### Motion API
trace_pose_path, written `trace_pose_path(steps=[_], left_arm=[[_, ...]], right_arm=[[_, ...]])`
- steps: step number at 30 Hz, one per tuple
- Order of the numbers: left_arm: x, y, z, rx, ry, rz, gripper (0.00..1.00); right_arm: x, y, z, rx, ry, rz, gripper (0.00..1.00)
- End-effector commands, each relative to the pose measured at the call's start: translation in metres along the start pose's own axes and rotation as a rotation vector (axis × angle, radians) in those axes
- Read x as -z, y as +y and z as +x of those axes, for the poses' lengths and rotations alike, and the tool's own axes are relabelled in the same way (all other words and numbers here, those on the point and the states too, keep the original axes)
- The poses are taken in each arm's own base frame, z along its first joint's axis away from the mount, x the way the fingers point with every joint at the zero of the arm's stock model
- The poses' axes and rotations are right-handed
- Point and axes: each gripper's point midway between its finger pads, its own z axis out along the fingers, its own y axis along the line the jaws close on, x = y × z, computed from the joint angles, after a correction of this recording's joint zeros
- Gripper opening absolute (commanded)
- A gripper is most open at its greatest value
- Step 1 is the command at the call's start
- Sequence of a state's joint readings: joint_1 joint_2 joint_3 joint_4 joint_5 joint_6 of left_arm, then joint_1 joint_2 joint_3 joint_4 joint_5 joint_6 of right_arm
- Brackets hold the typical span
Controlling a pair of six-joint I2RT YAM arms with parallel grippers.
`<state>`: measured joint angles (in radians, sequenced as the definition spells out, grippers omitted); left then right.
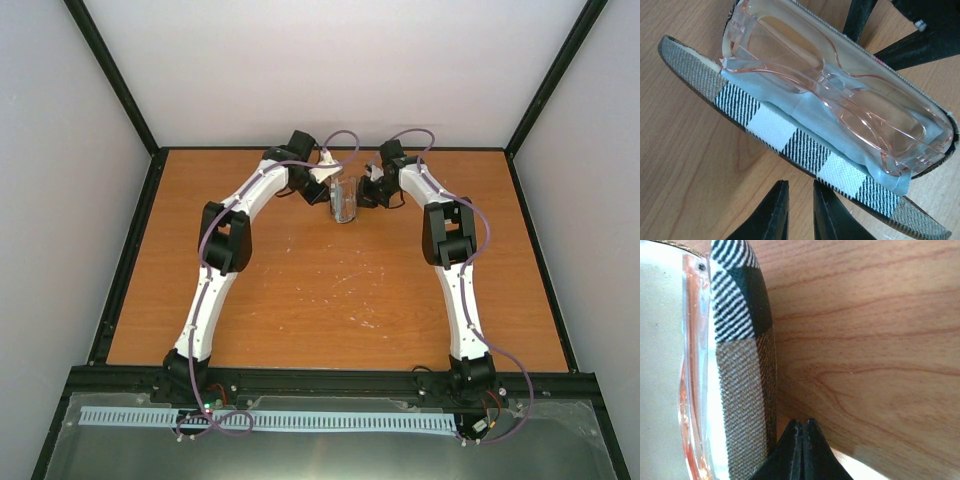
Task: Organize the sunglasses
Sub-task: Close the sunglasses case at the center of the board, then reset both arms
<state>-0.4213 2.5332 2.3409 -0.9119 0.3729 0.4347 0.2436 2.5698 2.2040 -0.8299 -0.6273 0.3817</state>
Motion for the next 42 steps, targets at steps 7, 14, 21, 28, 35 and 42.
trace_pose_path(steps=[7, 14, 21, 28, 35, 42], left_arm=[[0.004, -0.045, -0.059, -0.057, -0.184, 0.126, 0.18], [-0.006, -0.062, -0.056, -0.053, -0.190, 0.209, 0.18], [0.005, -0.059, -0.057, -0.059, -0.171, 0.163, 0.18], [0.081, -0.046, -0.075, -0.074, -0.255, 0.039, 0.32], [0.154, -0.019, -0.059, 0.019, -0.351, -0.065, 0.87], [0.194, -0.018, 0.037, 0.229, -0.392, -0.224, 0.99]], right_arm=[[-0.013, 0.041, 0.015, 0.100, 0.052, -0.093, 0.03], [-0.010, 0.048, 0.024, 0.142, 0.084, -0.133, 0.03], [-0.003, 0.031, 0.027, 0.114, 0.078, -0.061, 0.03], [0.021, -0.003, 0.038, 0.080, 0.076, 0.061, 0.07], [0.072, -0.036, 0.059, 0.046, -0.005, 0.183, 0.25], [0.134, -0.060, 0.089, 0.052, -0.174, 0.407, 0.42]])
